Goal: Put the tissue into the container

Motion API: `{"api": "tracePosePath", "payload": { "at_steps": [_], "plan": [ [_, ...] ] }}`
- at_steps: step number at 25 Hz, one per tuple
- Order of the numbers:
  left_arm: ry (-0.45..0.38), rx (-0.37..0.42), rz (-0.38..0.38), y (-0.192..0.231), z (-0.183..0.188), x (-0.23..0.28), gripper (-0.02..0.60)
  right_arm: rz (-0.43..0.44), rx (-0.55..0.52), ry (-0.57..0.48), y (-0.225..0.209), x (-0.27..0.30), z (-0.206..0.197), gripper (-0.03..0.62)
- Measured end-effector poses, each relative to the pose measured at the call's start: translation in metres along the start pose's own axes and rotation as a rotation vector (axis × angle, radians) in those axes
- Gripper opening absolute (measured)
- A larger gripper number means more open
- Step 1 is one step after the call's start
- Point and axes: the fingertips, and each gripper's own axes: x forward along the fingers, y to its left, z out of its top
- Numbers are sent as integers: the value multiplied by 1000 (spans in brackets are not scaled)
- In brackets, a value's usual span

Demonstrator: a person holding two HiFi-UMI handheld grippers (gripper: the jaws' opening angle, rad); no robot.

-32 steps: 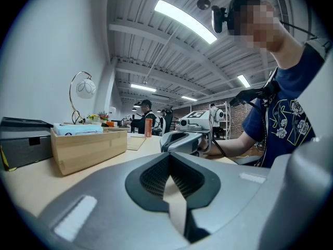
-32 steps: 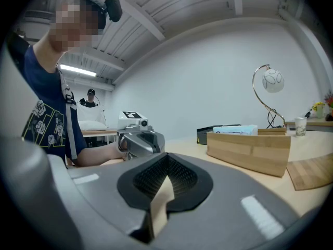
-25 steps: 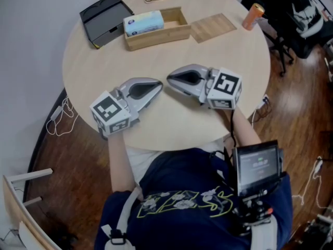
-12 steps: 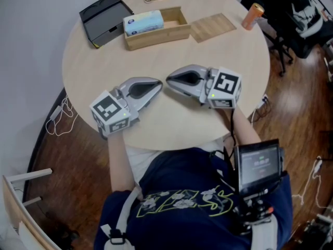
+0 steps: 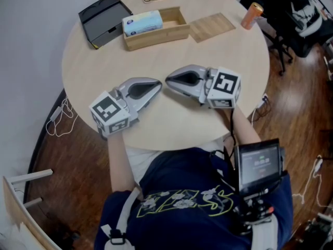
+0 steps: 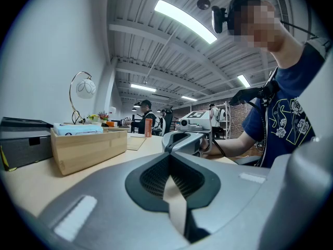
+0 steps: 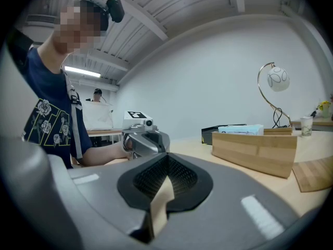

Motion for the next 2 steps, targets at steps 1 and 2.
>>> {"api": "tracePosePath", "payload": {
  "at_steps": [1,2],
  "plan": [
    [0,0,0,0,0,0,3,0,0,0,0,0,0,0],
    [1,0,1,0,0,0,4,-1,1,0,0,0,0,0]
  ]
}}
